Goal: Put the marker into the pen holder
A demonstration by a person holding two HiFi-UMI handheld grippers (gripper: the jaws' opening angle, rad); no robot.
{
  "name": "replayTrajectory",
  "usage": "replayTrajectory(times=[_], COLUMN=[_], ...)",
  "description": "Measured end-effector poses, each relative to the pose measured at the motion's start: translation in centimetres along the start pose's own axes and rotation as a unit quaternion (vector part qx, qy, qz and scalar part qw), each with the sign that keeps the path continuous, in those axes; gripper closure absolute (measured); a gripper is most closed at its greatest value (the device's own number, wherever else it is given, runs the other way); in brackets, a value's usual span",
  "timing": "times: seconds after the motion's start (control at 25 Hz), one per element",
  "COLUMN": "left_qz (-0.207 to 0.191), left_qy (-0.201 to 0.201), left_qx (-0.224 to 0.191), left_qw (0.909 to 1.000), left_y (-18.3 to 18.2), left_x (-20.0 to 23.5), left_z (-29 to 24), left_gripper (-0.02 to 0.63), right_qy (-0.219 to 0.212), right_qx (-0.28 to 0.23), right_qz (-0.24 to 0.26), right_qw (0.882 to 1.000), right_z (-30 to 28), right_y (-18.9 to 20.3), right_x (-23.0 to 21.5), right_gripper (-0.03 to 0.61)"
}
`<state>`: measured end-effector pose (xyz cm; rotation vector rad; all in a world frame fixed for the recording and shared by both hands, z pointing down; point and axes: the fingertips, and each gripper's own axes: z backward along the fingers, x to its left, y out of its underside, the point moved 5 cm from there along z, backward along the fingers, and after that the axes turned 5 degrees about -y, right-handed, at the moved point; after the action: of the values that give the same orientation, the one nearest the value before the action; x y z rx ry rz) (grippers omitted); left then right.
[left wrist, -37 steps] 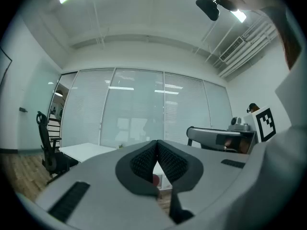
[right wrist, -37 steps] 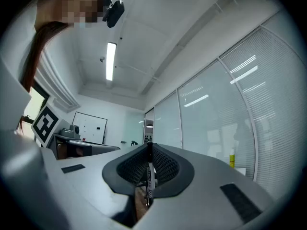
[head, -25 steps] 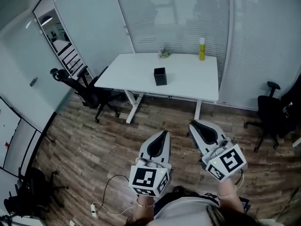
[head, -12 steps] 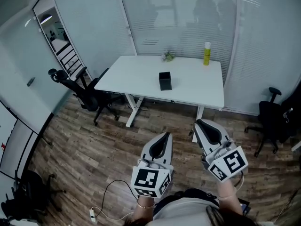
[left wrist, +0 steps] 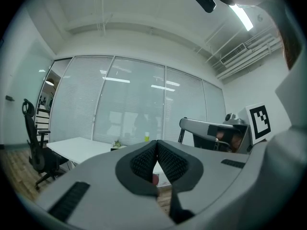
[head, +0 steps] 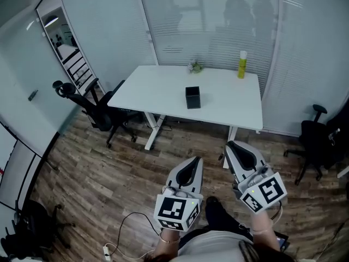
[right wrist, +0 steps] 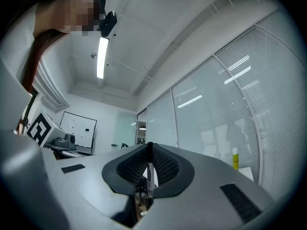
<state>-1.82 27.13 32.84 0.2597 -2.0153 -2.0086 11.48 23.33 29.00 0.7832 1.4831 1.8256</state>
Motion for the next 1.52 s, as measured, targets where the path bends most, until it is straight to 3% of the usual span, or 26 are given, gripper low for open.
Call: replayTrajectory(times=[0.84, 1.52], left_qz=[-0.02, -0.012], left_qy=[0.001, -0.029], left_qx=[0.02, 0.026], left_qw=[0.9996, 0.9992], left_y=[0.4, 0.2], left_x=[3.4, 8.0], left_z=[-11.9, -22.6], left_gripper=[0.594, 0.594], right_qy=[-0.026, -0.044], right_qx=[-0.019, -0.021], right_qz=[-0.024, -0.033], right_qw=[0.999, 0.998], right_z=[-8.2, -15.6], right_y=[2.3, 4.1], right_x=[-9.2, -18.5], right_gripper=[0.528, 0.528])
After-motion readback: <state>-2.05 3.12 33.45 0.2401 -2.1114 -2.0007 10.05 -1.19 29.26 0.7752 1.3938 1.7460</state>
